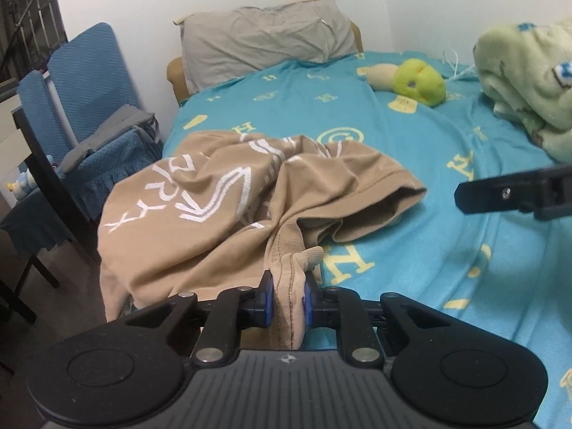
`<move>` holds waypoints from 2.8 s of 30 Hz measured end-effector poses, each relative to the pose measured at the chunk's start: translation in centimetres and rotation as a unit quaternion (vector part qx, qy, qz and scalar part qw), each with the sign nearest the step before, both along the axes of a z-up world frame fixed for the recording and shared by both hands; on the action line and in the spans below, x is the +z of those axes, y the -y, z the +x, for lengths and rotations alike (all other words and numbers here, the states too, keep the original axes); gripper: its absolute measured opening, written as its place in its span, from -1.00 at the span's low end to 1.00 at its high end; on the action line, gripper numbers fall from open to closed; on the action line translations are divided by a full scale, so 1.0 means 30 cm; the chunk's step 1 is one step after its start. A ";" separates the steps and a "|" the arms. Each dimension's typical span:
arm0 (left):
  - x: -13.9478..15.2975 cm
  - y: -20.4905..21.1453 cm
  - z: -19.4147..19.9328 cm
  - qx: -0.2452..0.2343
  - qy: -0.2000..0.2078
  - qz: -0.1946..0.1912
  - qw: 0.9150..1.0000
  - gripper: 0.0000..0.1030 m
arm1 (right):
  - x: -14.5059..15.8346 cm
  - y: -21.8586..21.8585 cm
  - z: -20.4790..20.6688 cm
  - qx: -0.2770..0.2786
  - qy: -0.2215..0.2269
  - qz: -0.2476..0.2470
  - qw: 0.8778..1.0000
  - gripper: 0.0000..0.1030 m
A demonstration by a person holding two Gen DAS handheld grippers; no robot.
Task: Fold clothes
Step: 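Lower the left tool onto the tan T-shirt and pinch its hem, then grasp the T-shirt with the right tool while the left tool holds it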
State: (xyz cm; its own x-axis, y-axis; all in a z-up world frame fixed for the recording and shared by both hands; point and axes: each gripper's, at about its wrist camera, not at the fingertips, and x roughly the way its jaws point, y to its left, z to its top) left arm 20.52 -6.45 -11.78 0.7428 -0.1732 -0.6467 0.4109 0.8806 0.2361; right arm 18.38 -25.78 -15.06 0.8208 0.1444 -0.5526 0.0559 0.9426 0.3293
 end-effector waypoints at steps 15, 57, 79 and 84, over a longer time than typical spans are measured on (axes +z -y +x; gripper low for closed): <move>0.213 -0.137 -0.066 0.038 0.040 -0.125 0.991 -0.75 | -0.052 -0.082 0.132 0.018 0.016 -0.027 0.999 0.93; 0.110 -0.200 0.039 0.050 -0.121 -0.122 0.984 -0.42 | 0.041 -0.110 0.154 -0.044 0.114 -0.065 0.990 -0.79; -0.040 -0.044 0.057 0.079 -0.035 -0.080 0.993 0.44 | 0.082 -0.066 0.124 -0.057 0.120 0.026 0.991 -0.79; -0.022 -0.068 0.005 0.143 -0.012 -0.041 0.989 0.48 | 0.093 -0.038 0.113 -0.105 0.128 0.009 0.986 -0.79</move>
State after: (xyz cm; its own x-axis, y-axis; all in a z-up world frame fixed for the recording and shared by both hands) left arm 20.66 -4.42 -12.43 0.7532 -0.0120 -0.6576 0.1477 0.9774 0.1513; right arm 21.78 -24.64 -12.26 0.9458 -0.0350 -0.3228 0.1615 0.9132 0.3742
